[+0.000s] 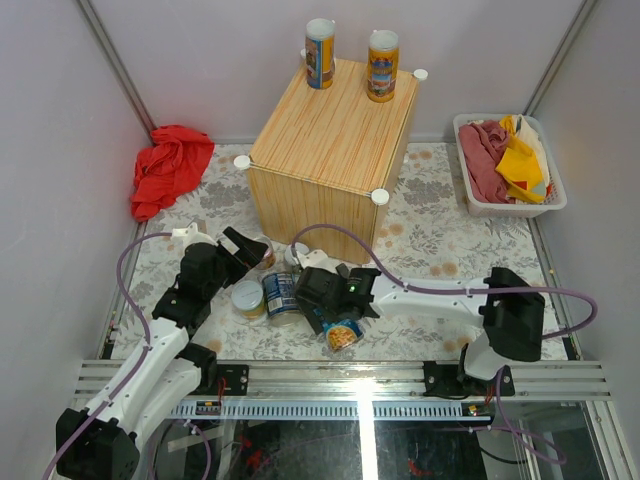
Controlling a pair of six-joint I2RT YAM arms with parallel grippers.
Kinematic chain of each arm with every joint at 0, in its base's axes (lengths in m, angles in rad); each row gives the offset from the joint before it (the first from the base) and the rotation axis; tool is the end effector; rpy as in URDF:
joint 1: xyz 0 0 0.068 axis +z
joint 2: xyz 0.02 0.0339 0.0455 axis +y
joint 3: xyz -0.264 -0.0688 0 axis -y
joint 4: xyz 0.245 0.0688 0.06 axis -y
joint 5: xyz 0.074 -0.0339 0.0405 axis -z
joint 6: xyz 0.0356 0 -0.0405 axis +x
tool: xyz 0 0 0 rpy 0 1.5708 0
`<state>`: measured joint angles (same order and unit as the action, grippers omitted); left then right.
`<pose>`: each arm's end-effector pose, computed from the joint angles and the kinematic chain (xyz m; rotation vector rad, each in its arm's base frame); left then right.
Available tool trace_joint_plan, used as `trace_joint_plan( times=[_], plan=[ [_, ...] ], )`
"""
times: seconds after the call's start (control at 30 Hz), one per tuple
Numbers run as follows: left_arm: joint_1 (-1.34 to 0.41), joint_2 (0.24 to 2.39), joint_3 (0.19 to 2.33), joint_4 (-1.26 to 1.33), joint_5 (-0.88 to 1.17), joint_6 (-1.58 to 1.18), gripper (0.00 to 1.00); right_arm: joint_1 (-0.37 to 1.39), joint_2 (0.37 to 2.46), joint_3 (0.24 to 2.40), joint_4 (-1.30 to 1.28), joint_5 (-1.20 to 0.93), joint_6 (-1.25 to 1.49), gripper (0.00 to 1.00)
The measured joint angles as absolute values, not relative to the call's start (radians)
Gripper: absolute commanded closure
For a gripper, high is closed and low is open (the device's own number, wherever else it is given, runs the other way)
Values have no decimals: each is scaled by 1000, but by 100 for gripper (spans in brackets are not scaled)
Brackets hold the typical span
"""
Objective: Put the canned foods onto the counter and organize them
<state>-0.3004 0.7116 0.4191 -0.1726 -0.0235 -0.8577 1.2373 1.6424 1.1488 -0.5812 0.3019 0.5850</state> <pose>0.1626 -0.0495 0.2236 -0.5948 2.0233 -0.6913 0.1195 0.3126 0.2186 -0.7356 2.4862 0.2769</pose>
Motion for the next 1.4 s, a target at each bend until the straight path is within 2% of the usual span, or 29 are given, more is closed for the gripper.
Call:
trace_joint_plan(
  times=[0.33,0.77,1.3,1.4],
  plan=[
    [-300,720,419,-172,-23,-859,0,1237,1502,1149,-572,360,521,100],
    [-300,712,419,-171,-28,-859,0,1274,1467,1183,-579,392,467,100],
    [-300,709,419,-171,-32,-868,0,1302,1468,1620,-619,456,305,100],
    [-300,707,419,-171,-34,-873,0,1302,1505,1766,-653,468,253,100]
  ],
)
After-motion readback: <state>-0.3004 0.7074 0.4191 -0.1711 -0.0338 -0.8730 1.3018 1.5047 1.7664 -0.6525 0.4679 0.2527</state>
